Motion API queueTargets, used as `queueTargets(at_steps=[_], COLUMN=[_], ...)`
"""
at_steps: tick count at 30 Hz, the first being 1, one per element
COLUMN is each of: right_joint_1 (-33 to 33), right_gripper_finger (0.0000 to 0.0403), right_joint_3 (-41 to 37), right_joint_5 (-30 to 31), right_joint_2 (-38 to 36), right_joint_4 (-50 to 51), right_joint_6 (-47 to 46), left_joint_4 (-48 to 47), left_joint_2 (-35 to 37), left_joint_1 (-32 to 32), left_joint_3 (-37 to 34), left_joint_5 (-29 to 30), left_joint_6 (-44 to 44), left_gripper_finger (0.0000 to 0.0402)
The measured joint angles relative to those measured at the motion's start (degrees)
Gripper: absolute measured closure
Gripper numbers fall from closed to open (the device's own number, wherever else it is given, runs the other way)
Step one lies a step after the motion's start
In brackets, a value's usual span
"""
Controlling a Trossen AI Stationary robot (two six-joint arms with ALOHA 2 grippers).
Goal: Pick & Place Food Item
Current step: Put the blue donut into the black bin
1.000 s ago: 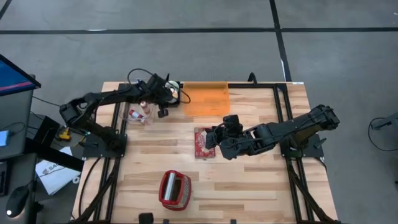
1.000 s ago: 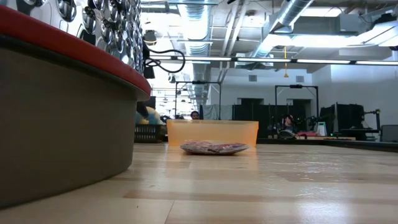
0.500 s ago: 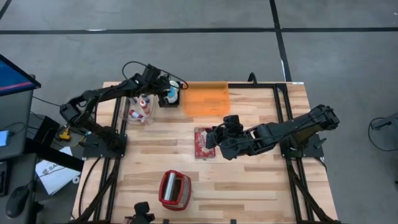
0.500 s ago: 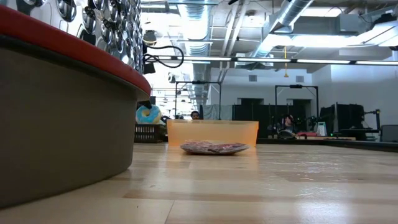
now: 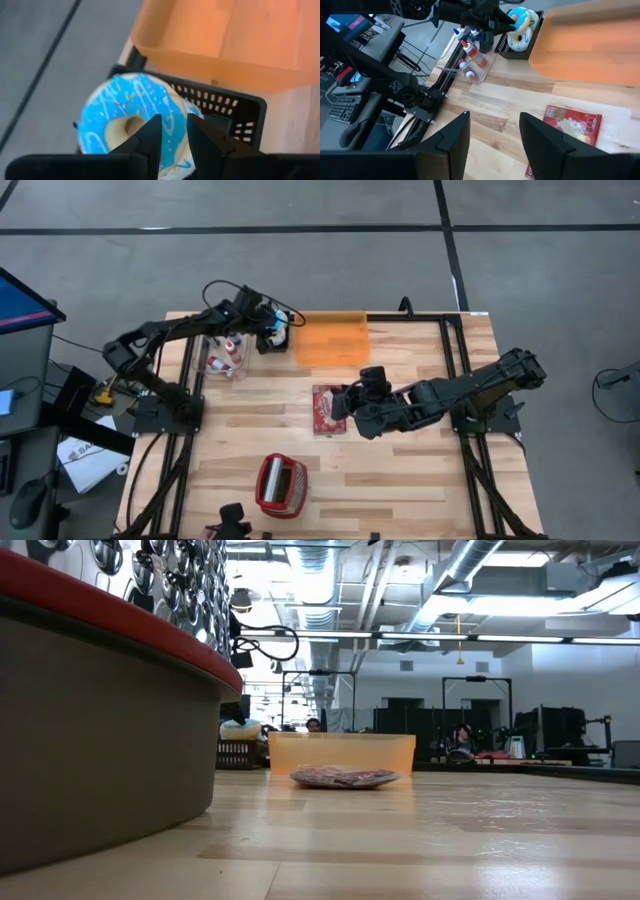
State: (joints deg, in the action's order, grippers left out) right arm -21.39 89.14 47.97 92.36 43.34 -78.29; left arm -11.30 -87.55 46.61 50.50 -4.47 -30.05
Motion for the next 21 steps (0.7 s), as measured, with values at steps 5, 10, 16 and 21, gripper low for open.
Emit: queueTargets(at_steps=[5,10,16,21], right_joint_1=[0.0,0.0,0.0,-0.4], right_gripper_finger=[0.0239,0.0239,0.0239,0.0239], right_joint_3=[0.0,0.0,-1.0,-2.8], right_joint_5=[0.0,0.0,0.0,0.0], right_joint_2=[0.0,0.0,0.0,0.0], right_joint_4=[1.6,2.0,2.4,2.6], right_joint_6=[-1.3,-1.3,-2.4,-4.5], left_joint_4=[-1.6,-1.9,-0.5,-1.3], left_joint_2=[1.5,1.7,1.7,1.7], left_joint_1=[0.0,-0.2,-1.2,-1.2], left_joint_3=[0.0,0.0,0.0,0.0], left_joint_5=[0.0,-2.0,0.2,1.7], left_joint_6=[-1.4,-2.8,-5.2,-5.8], left_gripper_finger=[0.0310,0.0267,0.0197,0.0162])
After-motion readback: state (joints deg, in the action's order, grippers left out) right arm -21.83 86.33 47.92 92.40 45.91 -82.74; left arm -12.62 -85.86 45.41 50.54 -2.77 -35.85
